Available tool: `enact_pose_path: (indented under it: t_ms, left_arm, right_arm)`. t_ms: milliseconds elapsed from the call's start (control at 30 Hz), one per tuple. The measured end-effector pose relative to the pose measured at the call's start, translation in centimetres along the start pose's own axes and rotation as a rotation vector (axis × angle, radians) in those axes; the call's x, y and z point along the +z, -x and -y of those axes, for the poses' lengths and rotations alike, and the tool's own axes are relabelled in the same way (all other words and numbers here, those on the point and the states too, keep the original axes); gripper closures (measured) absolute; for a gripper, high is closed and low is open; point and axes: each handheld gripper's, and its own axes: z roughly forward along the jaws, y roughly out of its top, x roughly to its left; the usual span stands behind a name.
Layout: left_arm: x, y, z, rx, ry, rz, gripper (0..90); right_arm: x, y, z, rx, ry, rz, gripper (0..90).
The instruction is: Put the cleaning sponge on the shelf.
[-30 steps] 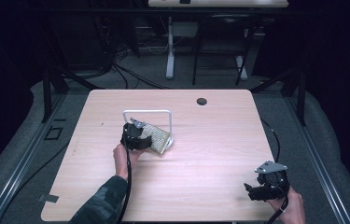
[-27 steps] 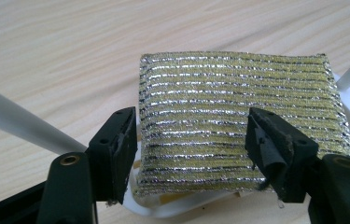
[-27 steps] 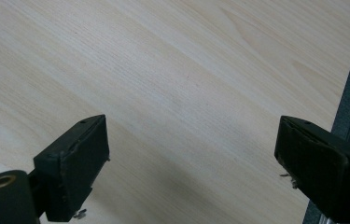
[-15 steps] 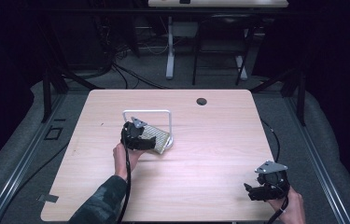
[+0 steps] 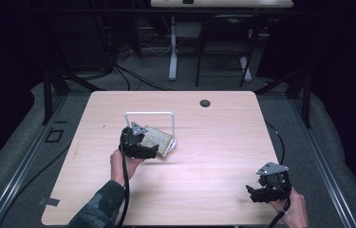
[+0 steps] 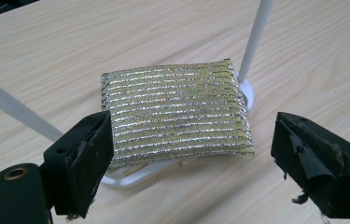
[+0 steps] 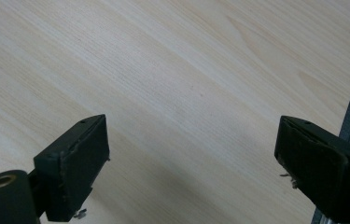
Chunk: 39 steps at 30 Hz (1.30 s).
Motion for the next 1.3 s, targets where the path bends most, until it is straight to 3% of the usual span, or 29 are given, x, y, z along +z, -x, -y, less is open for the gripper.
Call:
enact_pose_path:
  t_ms: [533,1000,1300]
  left_arm:
    - [-4.3,0.5,2.2,0.01,0.014,0.005,10.1]
    - [-6.9,1.5,5.2,0.059,-0.034,0.015,4.5]
    - [-8.2,1.3,7.6,0.039,-0.054,0.016,1.1]
  right_arm:
    - [1.0,-0.5,-1.5,-0.041,0.005,-0.026,10.3]
    - [1.1,-0.7,-1.7,-0.044,0.01,-0.029,9.9]
    - [1.1,-0.8,-1.7,-0.048,0.004,-0.027,10.0]
